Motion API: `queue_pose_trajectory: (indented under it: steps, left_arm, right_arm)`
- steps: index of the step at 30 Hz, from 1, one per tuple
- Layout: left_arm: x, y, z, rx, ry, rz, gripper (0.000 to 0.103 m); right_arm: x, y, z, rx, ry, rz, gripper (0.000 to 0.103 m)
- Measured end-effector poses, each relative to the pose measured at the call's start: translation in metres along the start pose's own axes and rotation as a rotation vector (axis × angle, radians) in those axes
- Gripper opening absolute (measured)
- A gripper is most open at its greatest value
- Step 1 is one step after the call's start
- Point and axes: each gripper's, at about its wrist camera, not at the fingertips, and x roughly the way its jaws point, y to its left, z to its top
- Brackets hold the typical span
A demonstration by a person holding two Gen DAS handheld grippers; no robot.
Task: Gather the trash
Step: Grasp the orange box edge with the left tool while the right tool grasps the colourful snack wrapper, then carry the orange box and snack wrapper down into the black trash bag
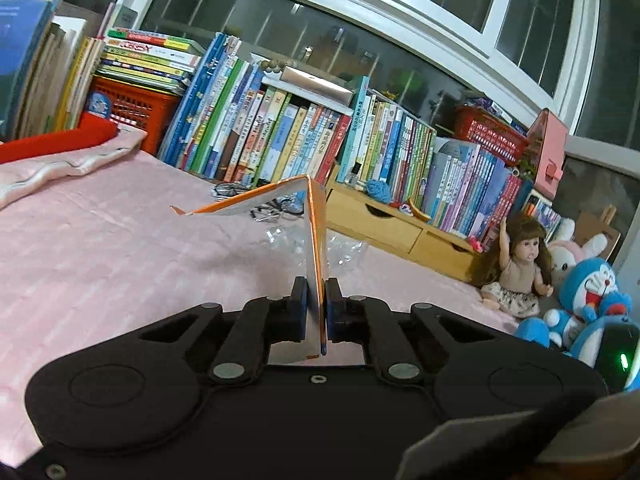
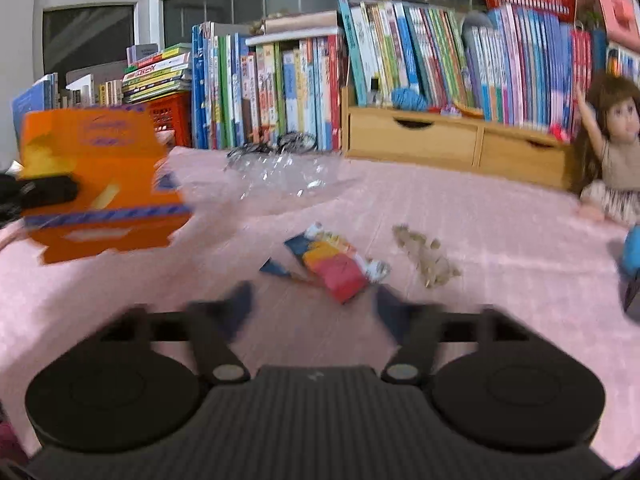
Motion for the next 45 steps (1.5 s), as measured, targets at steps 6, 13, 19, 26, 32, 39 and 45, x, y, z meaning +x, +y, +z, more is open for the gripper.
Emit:
queue_pose_trajectory:
  steps: [6,13,19,26,32,39,45]
  left_arm:
    - [-0.022,0.004,-0.012,0.037,-0.008,0.023,0.008]
    - [-0.03,0.004,-0.02,0.101,-0.02,0.041,0.008]
    - [-0.035,-0.002,-0.022,0.128,-0.035,0.031,0.008]
    - [-0.051,-0.005,-0.025,0.135,-0.044,0.015,0.008]
    - [-0.073,-0.009,-0.033,0.148,-0.034,-0.014,0.008]
    - [-0.109,-0.018,-0.048,0.172,-0.015,-0.046,0.008]
    - [-0.151,-0.022,-0.063,0.198,0.015,-0.065,0.008]
  right_arm:
    - [0.045,0.004,0.017,-0.019,0.048,-0.005,0.089]
    - [0.081,0.01,0.02,-0.021,0.137,-0.006,0.086]
    - [0.057,0.015,0.016,-0.016,0.112,0.011,0.053]
    - [0.005,0.02,0.007,0.006,0.059,0.056,0.052]
    - [-0.045,0.029,-0.009,0.013,0.018,0.098,0.052]
    - [-0.102,0.039,-0.033,0.013,-0.01,0.159,0.053]
    - [-0.14,0.051,-0.061,0.012,0.007,0.207,0.053]
